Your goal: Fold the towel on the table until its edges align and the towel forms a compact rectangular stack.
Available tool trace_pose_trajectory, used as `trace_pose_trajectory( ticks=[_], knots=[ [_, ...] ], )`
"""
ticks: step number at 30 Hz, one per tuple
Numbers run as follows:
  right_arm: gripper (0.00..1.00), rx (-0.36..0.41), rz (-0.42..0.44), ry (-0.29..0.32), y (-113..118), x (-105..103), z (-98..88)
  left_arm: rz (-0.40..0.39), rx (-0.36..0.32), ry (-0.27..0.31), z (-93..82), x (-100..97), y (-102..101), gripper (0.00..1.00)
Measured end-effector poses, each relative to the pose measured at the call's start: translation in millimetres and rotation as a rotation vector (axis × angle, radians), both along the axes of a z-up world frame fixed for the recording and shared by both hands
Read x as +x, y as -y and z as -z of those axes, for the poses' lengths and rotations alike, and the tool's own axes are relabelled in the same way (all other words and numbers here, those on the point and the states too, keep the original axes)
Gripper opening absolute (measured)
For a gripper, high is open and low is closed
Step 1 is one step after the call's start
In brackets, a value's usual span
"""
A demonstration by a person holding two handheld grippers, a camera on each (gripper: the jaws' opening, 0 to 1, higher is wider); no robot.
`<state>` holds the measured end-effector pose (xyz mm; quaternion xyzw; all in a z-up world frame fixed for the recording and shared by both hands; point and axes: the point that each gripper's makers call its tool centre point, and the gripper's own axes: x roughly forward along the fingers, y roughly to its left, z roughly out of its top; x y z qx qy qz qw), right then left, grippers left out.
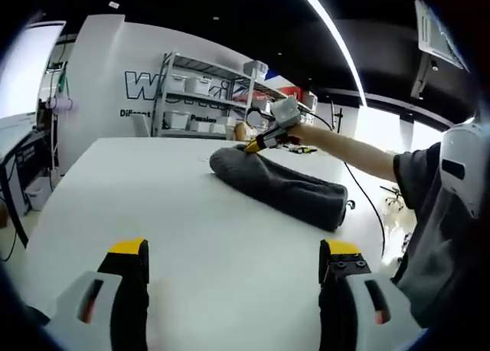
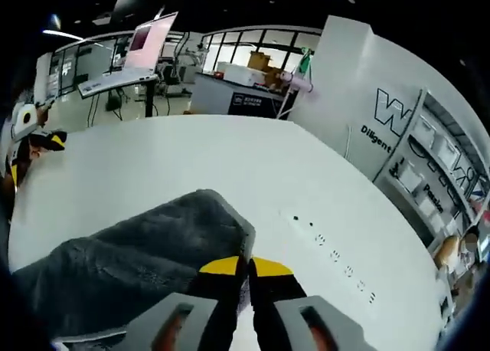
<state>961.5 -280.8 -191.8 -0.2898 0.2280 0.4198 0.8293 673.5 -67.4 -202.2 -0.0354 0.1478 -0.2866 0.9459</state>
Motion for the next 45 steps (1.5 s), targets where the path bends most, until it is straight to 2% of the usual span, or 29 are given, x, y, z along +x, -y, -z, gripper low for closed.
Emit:
trace_pose_trajectory(
  ticks=[3, 10, 14, 27, 35, 40, 43, 45],
  knots=[
    [0.05, -0.001, 0.005, -0.020, 0, 5, 12.4, 0.004, 0.000, 0.002, -1.9, 1.0, 1, 0.97],
    [0.06, -0.064, -0.004, -0.036, 3, 17, 38.0, 0.018, 0.011, 0.001, -3.6, 3.0, 7, 0.97],
    [0.06, -0.079, -0.016, -0.040, 1, 19, 46.1, 0.020, 0.010, -0.003, -3.2, 3.4, 8, 0.97],
    [0.05, -0.071, -0.009, -0.038, 2, 19, 49.4, 0.026, 0.014, -0.014, -0.4, 1.7, 11, 0.97],
    [0.05, -0.108, -0.013, -0.038, 1, 17, 51.5, 0.013, 0.011, -0.014, 0.1, -0.6, 9, 0.97],
    [0.05, -0.101, -0.010, -0.031, 1, 16, 51.3, 0.017, 0.008, -0.014, 0.4, -2.9, 11, 0.97],
    [0.06, -0.132, -0.020, 0.002, 2, 16, 50.4, 0.017, 0.005, -0.010, -0.3, -5.4, 11, 0.97],
    [0.06, -0.181, -0.031, 0.045, 1, 16, 50.3, 0.012, 0.001, -0.011, -0.1, -7.0, 9, 0.97]
  ],
)
